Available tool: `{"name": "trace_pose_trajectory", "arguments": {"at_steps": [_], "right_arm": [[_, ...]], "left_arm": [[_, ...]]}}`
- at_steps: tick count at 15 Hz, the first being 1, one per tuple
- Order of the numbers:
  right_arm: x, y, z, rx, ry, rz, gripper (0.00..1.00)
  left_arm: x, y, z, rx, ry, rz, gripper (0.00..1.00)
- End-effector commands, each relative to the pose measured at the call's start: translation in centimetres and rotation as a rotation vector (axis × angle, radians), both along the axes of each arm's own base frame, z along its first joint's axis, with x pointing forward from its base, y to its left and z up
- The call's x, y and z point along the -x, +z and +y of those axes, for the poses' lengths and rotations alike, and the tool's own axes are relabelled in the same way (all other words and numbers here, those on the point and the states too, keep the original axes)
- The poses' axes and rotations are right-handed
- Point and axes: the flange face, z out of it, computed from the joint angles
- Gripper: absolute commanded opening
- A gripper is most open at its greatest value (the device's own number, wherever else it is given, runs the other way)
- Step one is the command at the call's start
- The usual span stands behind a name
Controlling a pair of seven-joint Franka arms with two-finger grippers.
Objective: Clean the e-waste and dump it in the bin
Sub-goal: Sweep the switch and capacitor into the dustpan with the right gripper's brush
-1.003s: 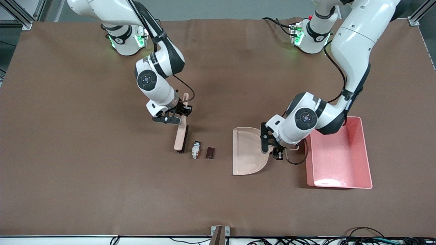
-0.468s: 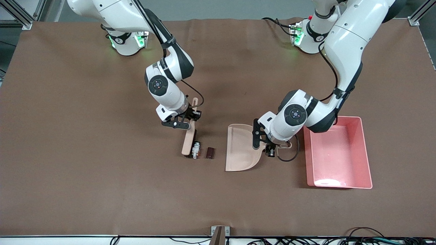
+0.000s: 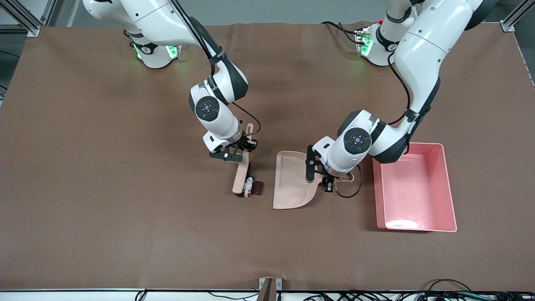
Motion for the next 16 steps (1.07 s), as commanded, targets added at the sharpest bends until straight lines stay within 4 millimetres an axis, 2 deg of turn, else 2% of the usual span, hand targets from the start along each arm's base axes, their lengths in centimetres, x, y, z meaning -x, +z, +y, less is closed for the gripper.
{"name": "trace_pose_trajectory", "arguments": {"at_steps": [1, 2, 6, 11, 16], "right_arm": [[-1.0, 0.1, 1.7, -0.018, -0.004, -0.009, 0.00], [-1.4, 0.2, 2.1, -0.019, 0.001, -0.007, 0.00], [-1.0, 0.6, 6.2, -0.047, 0.040, -0.003, 0.00], [1.4, 0.2, 11.2, -0.159, 0.004, 0.061, 0.00], [1.2, 0.7, 11.5, -0.330, -0.204, 0.205, 0.00]], "left_arm": [[-0.3, 0.1, -0.9, -0.009, 0.009, -0.007, 0.10], [-0.3, 0.1, -1.1, -0.009, 0.006, -0.005, 0.10], [-0.3, 0.1, -1.0, -0.012, 0.007, -0.003, 0.10], [-0.3, 0.0, -1.0, -0.014, 0.007, -0.001, 0.10], [-0.3, 0.0, -0.9, -0.016, 0.006, -0.003, 0.10]]}}
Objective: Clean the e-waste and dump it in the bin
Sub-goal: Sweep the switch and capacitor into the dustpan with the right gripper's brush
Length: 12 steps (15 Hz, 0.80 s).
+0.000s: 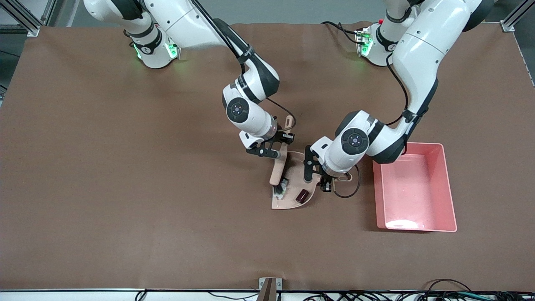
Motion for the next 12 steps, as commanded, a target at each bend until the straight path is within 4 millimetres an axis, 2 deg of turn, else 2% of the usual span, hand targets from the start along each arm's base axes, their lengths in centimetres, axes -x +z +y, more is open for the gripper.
{"name": "trace_pose_trajectory", "arguments": {"at_steps": [1, 4, 6, 8, 9, 10, 12], "right_arm": [[-0.5, 0.6, 0.2, -0.103, -0.124, 0.100, 0.00], [-0.7, 1.6, 0.2, -0.136, -0.176, 0.138, 0.00], [-1.1, 1.8, -0.4, -0.125, -0.164, 0.138, 0.00], [-2.5, 3.1, -1.8, -0.104, -0.148, 0.116, 0.00], [-3.4, 4.0, -2.8, -0.105, -0.152, 0.117, 0.00], [-4.2, 6.1, -3.8, -0.119, -0.151, 0.119, 0.00], [-5.1, 8.6, -5.6, -0.129, -0.140, 0.127, 0.00]], "left_arm": [[-0.4, 0.2, -0.5, -0.015, 0.003, -0.009, 0.10], [-0.4, 0.2, -0.5, -0.015, 0.003, -0.009, 0.10], [-0.4, 0.2, -0.5, -0.015, 0.003, -0.009, 0.10], [-0.4, 0.2, -0.5, -0.015, 0.003, -0.009, 0.10], [-0.3, 0.2, -0.6, -0.013, 0.003, -0.008, 0.10], [-0.4, 0.2, -0.5, -0.013, 0.006, -0.009, 0.10], [-0.5, 0.2, -0.2, -0.011, 0.015, -0.008, 0.10]]}}
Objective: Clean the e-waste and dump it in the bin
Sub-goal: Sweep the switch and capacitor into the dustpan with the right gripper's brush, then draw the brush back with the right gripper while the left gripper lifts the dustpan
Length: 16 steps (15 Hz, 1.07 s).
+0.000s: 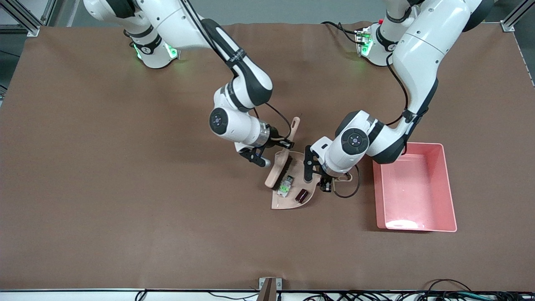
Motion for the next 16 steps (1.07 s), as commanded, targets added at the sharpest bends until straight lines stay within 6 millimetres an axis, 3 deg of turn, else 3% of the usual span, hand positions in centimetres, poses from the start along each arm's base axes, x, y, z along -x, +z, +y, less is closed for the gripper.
{"name": "trace_pose_trajectory", "arguments": {"at_steps": [1, 4, 6, 7, 9, 12, 14, 16], "right_arm": [[-0.5, 5.4, -2.5, -0.020, 0.023, -0.002, 0.00], [-1.1, 8.2, -6.1, 0.008, 0.042, -0.040, 0.00], [-0.8, 8.8, -9.2, 0.113, 0.124, -0.054, 0.00], [-0.6, 9.2, -11.7, 0.196, 0.184, -0.076, 0.00], [-0.2, 9.5, -18.8, 0.232, 0.205, -0.087, 0.00], [2.8, 9.2, -28.1, 0.239, 0.312, -0.126, 0.00], [5.1, 7.8, -31.7, 0.364, 0.380, -0.110, 0.00], [7.2, 4.1, -38.5, 0.405, 0.317, -0.006, 0.00]], "left_arm": [[-0.8, 0.1, 0.2, -0.005, 0.022, -0.013, 0.09], [-1.1, 0.0, 0.7, 0.010, 0.038, -0.016, 0.06], [-1.4, 0.1, 1.0, 0.031, 0.056, -0.018, 0.04], [-1.5, 0.3, 1.0, 0.045, 0.067, -0.012, 0.03], [-1.9, 0.6, 1.1, 0.076, 0.080, -0.031, 0.03], [-2.2, 1.1, 1.3, 0.112, 0.108, -0.026, 0.02], [-2.3, 1.6, 1.2, 0.118, 0.109, -0.031, 0.01], [-3.1, 2.9, 1.1, 0.131, 0.095, -0.059, 0.01]]}}
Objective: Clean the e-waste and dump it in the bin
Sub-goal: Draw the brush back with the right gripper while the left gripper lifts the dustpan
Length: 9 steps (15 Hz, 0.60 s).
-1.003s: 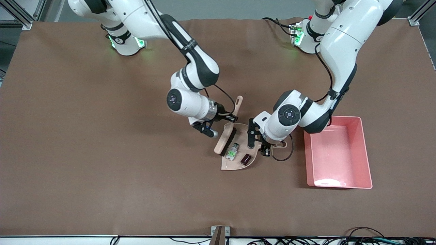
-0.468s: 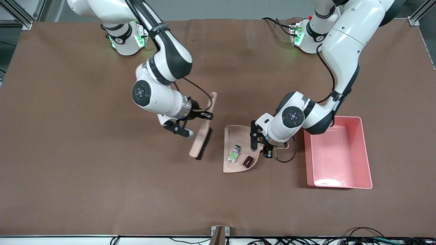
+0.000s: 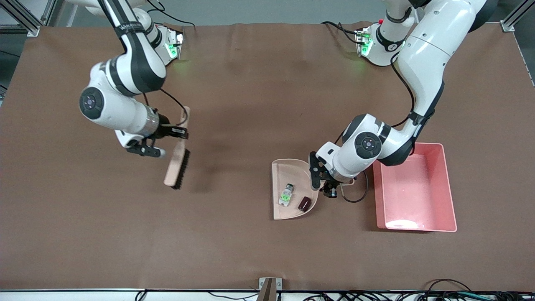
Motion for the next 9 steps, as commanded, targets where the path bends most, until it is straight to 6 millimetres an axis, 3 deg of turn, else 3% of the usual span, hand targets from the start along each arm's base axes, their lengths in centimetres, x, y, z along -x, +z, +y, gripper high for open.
{"name": "trace_pose_trajectory", "arguments": {"at_steps": [1, 3, 5, 9], "right_arm": [[5.1, -3.0, -7.5, 0.103, -0.020, 0.040, 0.00], [6.7, -3.6, -11.3, 0.146, -0.037, 0.047, 0.00], [7.9, -5.5, -14.6, 0.159, -0.021, 0.036, 0.00], [7.8, -7.3, -16.8, 0.145, 0.109, -0.072, 0.00]], "left_arm": [[-1.4, 2.4, -0.4, 0.038, -0.010, -0.046, 0.01], [-1.8, 3.6, 0.0, 0.040, -0.005, -0.063, 0.01], [-2.5, 5.3, 1.3, 0.058, 0.014, -0.079, 0.01], [-4.5, 8.5, 6.0, 0.118, 0.051, -0.106, 0.01]]}}
